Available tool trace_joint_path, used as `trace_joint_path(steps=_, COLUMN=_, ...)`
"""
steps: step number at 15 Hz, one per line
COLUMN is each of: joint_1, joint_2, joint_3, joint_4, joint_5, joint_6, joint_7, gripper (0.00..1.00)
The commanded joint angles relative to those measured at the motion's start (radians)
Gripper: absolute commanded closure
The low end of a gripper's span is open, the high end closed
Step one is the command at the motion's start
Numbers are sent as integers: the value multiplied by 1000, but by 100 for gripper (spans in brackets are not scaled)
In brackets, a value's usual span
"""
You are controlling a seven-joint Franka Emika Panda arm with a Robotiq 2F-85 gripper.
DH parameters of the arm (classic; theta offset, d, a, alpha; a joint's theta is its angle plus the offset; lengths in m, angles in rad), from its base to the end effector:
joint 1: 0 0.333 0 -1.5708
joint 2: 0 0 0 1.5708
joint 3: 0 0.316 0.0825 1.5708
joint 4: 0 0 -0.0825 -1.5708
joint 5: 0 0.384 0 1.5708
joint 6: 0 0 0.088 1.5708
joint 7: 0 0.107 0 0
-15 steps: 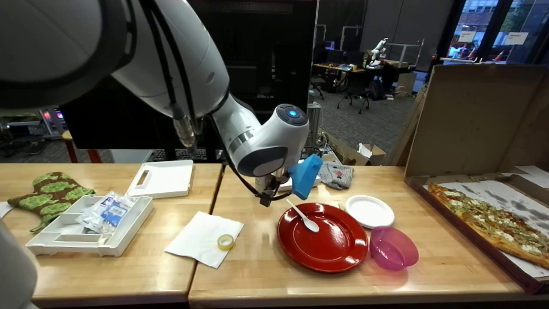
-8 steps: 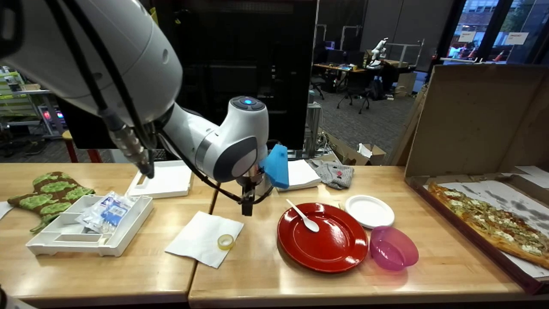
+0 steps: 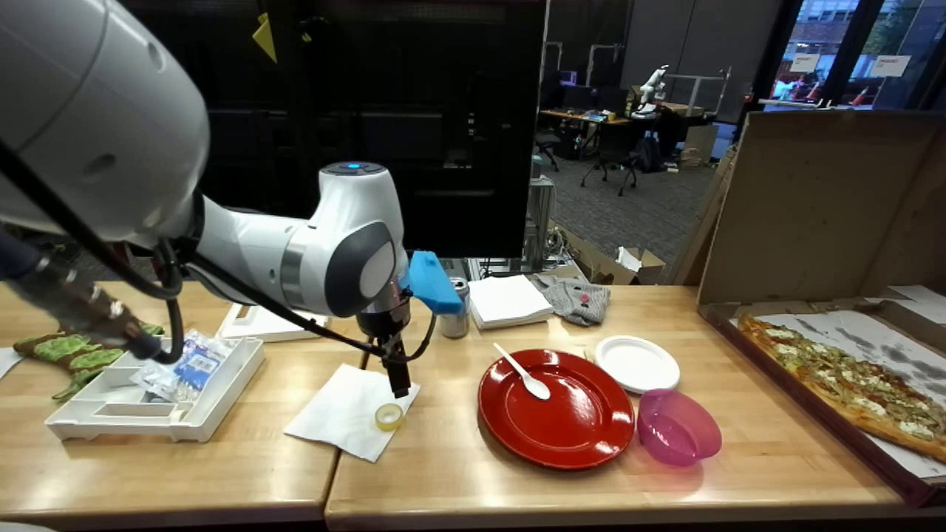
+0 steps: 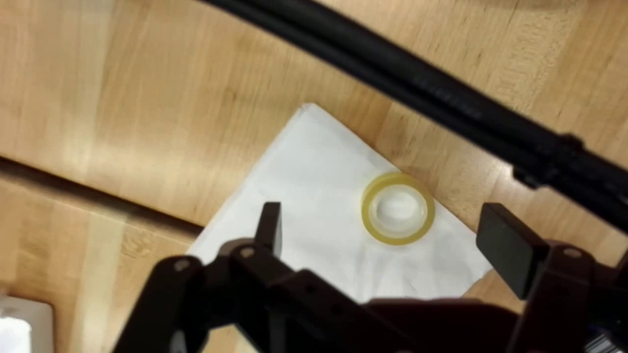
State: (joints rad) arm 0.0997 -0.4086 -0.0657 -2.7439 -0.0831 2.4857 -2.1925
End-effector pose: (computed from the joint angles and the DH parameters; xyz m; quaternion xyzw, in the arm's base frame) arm 0.3872 0.0150 0.3566 0.4109 0.9085 0.0227 0.0731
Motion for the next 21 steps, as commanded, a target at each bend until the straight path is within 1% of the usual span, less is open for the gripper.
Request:
trace_joint_path(steps=1, joint_1=31, joint_2=-49, joint_3=20, joint_4=-54, joint_5=-74, joint_6=-6, joint_7=-65, gripper=0)
trace_joint_path(steps=3, joint_1=51, joint_2=-15, joint_3=25, joint_4=-34, joint_5=-96, joint_6=-13, joint_7=-107, gripper=0)
trace_joint_path(steps=6, joint_1=65, joint_2=7, joint_3=17, joint_4=-37, joint_5=-110, joint_6=0, joint_7=-182, gripper=0)
trace_joint_path(steps=11, joint_1=61, joint_2=60, joint_3=-3, joint_4=-30, joint_5=-80, joint_6=-5, joint_7=-292, gripper=0)
trace_joint_path(steps=14, joint_1=55, joint_2=95, joint_3=-5, joint_4=-28, joint_5=-76, joint_6=3, joint_7=-331, gripper=0)
trace_joint_path(steps=21, joint_1=53, joint_2=154, joint_3=-7, joint_4=-21, joint_5=-22, joint_6=7, joint_7=-411, gripper=0)
